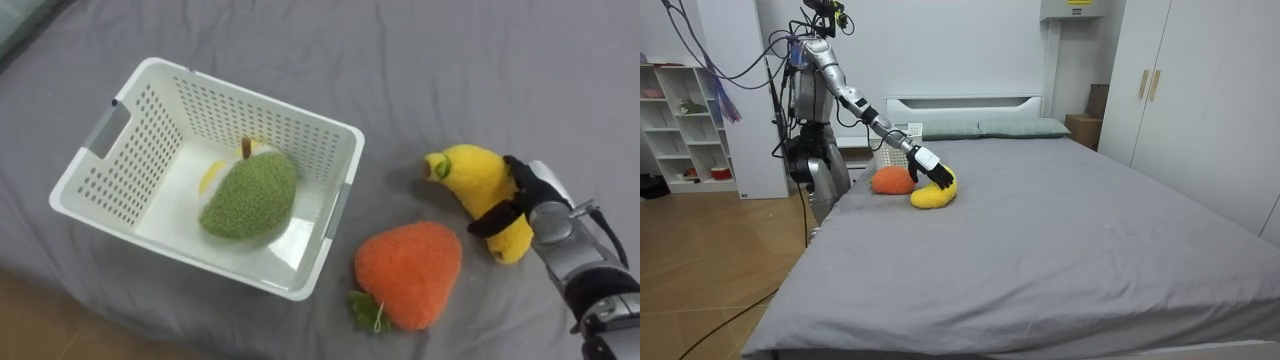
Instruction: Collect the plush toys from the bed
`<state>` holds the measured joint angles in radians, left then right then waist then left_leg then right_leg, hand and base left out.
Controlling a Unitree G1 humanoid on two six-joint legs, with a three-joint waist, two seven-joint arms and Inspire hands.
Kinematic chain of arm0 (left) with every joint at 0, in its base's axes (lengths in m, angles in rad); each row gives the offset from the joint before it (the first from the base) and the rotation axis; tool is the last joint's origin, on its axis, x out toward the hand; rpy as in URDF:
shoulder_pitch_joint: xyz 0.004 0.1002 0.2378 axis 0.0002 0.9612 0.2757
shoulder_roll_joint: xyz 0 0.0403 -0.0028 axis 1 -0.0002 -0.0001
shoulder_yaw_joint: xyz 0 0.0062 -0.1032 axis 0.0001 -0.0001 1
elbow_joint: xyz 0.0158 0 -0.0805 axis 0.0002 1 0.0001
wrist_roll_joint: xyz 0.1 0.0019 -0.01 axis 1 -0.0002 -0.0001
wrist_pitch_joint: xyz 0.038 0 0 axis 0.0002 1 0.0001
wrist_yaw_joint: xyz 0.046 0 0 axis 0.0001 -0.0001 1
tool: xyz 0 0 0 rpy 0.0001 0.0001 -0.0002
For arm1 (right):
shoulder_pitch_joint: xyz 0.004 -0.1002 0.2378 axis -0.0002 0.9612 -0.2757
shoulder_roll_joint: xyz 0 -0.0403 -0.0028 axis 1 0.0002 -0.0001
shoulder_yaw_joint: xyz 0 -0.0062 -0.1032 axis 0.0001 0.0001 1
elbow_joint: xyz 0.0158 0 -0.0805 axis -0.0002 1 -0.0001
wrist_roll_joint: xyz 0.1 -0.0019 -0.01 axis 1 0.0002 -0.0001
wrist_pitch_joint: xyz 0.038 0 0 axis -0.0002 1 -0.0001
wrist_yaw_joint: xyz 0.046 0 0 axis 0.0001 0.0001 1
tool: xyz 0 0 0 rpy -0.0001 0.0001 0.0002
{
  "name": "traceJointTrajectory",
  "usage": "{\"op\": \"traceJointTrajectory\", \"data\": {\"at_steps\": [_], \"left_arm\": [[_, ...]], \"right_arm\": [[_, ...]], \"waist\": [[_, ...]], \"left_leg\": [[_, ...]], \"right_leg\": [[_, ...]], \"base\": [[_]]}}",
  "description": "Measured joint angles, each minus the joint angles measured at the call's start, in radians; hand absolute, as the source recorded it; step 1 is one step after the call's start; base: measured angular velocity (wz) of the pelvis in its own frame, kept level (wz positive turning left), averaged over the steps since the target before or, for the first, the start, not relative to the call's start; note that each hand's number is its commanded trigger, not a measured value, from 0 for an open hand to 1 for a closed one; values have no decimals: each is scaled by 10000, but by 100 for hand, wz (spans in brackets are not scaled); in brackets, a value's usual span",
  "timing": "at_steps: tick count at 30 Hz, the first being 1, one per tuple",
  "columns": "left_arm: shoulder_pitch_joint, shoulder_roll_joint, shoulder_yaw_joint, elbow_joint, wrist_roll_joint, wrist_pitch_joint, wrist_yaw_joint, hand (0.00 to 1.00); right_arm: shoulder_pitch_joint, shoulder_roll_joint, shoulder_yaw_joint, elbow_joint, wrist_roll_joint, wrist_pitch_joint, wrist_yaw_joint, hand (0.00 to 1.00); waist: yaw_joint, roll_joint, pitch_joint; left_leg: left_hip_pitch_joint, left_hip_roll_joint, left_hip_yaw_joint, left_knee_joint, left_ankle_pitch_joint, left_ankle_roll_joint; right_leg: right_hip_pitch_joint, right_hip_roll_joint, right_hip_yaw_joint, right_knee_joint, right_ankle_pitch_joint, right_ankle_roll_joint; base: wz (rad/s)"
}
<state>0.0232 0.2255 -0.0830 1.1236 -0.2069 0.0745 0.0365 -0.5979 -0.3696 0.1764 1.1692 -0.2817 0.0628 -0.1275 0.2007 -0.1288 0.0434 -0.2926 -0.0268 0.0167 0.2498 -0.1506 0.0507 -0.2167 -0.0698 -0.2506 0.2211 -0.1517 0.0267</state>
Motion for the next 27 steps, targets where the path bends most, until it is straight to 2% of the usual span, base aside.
{"op": "traceJointTrajectory", "data": {"at_steps": [8,14,20,21,22,23,27], "left_arm": [[-155,-2,-214,86,-387,-209,-49,0],[-155,4,-418,138,-574,-327,-48,0],[-157,18,-417,150,-752,-380,-48,0],[-159,18,-418,147,-753,-383,-48,0],[-158,19,-417,149,-759,-384,-48,0],[-158,18,-417,152,-765,-384,-48,0],[-158,17,-428,174,-986,-375,-45,0]], "right_arm": [[-44,-208,1,13,-218,-93,-130,0],[-43,-303,112,19,-400,-93,-356,0],[-44,-512,476,42,-434,-102,-434,0],[-44,-535,482,43,-432,-103,-447,26],[-43,-554,494,55,-417,-103,-451,72],[-43,-563,504,64,-405,-103,-461,100],[-41,-571,589,402,-356,-89,-677,100]], "waist": [[-6,-17,34],[-4,113,102],[4,204,105],[4,214,105],[5,226,98],[4,234,96],[32,287,82]], "left_leg": [[-268,-2,6,26,1,1],[-296,-3,50,39,2,1],[-319,-2,84,85,2,1],[-320,-2,86,85,2,1],[-320,0,84,85,2,1],[-319,0,83,85,2,1],[-311,-7,70,90,2,1]], "right_leg": [[-273,-4,-35,21,0,0],[-286,-11,-53,32,-1,-1],[-460,-60,-10,388,-113,-5],[-461,-60,-10,388,-119,-9],[-460,-59,-13,388,-120,-10],[-457,-58,-13,388,-120,-10],[-445,-63,-12,389,-120,-10]], "base": [[0],[0],[0],[0],[0],[0],[0]]}}
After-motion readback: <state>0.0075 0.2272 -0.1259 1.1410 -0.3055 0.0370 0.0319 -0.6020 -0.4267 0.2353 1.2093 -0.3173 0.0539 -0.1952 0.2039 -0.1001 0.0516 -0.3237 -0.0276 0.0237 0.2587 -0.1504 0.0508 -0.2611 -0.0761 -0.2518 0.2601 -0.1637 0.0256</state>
